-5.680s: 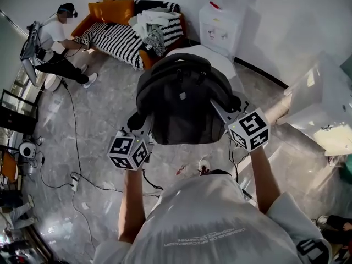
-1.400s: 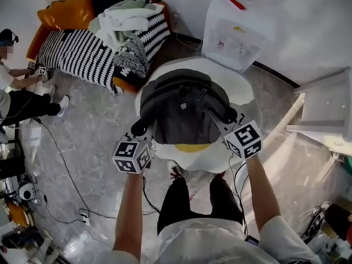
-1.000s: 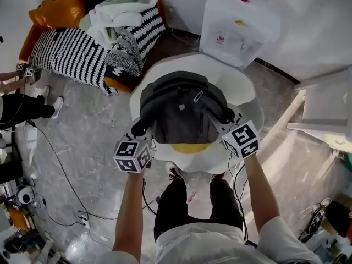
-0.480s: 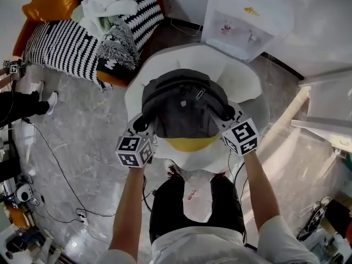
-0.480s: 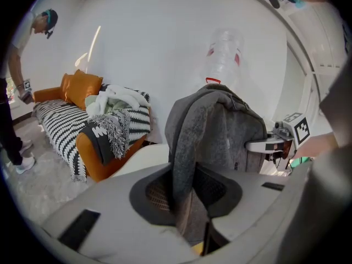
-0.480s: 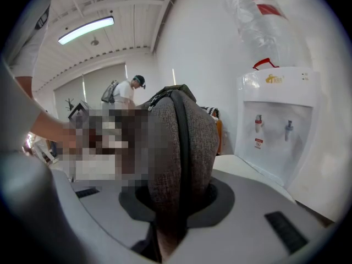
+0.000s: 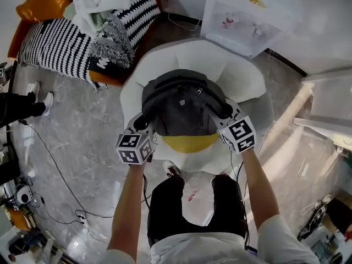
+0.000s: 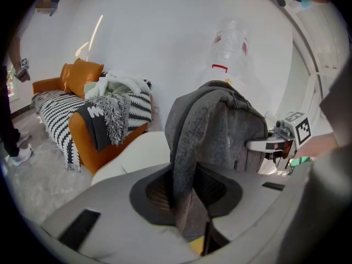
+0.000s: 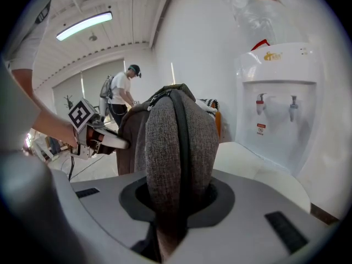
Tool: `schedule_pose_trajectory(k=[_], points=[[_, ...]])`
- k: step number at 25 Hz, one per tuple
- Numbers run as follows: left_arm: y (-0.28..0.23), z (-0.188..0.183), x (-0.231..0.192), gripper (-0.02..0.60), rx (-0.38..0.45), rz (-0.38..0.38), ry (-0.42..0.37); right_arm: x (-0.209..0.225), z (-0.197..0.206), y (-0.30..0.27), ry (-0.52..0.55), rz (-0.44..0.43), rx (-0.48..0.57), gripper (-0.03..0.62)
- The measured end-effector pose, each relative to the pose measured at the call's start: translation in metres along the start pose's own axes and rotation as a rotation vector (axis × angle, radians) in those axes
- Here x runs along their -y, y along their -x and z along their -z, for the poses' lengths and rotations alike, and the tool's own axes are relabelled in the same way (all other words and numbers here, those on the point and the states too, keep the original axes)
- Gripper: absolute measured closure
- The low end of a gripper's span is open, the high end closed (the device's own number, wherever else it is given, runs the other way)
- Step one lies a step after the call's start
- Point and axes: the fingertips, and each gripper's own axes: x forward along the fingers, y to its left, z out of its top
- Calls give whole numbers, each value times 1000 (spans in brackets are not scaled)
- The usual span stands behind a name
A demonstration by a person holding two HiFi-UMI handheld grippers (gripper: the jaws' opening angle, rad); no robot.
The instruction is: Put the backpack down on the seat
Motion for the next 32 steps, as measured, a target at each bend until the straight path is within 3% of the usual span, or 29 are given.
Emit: schedule_pose_trajectory(k=[13,32], points=[[-42,32,-13,503,-47,16,-2,19,43,-30,-27,9,-26,513],[-70,53,-26,502,-77,-1,13,36,69,-58,-41,20,-60,513]])
